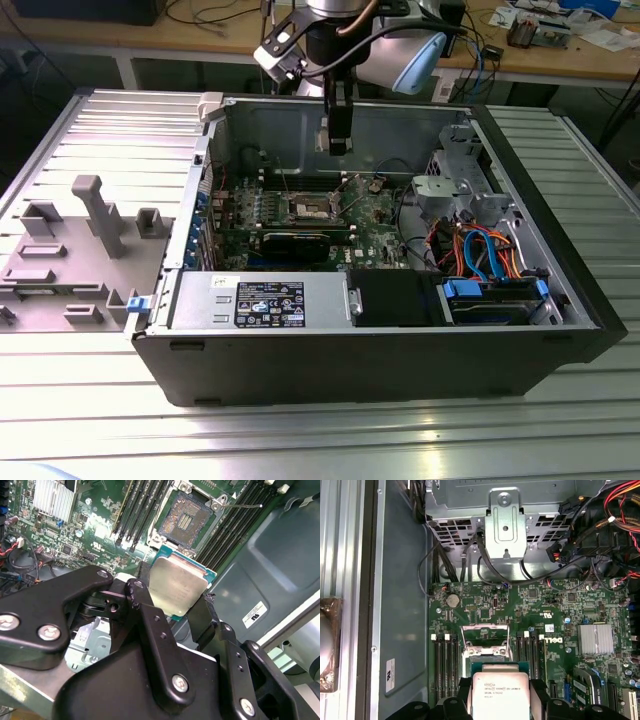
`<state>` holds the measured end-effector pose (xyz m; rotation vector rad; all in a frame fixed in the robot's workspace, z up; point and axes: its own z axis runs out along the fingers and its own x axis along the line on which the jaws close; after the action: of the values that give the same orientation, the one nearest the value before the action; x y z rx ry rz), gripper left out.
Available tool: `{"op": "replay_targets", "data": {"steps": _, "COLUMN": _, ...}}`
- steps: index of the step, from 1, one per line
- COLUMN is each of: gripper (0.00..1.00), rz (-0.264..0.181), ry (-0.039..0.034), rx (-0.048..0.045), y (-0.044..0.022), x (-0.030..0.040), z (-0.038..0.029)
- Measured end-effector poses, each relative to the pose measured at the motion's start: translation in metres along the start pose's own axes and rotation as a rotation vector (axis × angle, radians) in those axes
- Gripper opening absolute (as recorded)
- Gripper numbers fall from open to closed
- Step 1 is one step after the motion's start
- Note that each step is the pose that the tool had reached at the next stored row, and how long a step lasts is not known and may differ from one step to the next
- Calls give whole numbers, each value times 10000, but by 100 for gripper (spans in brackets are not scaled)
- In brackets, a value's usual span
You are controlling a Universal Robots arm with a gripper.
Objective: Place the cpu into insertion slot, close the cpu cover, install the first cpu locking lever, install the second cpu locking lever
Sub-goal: 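Place the cpu into insertion slot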
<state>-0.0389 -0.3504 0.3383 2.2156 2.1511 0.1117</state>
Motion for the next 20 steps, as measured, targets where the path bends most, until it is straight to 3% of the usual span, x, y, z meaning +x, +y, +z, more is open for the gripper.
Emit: {"op": "replay_targets", "data": {"steps": 20, "gripper": 54, "rz": 0, "ry": -1, "rx": 4, "y": -4, "x": -1, "z": 43}}
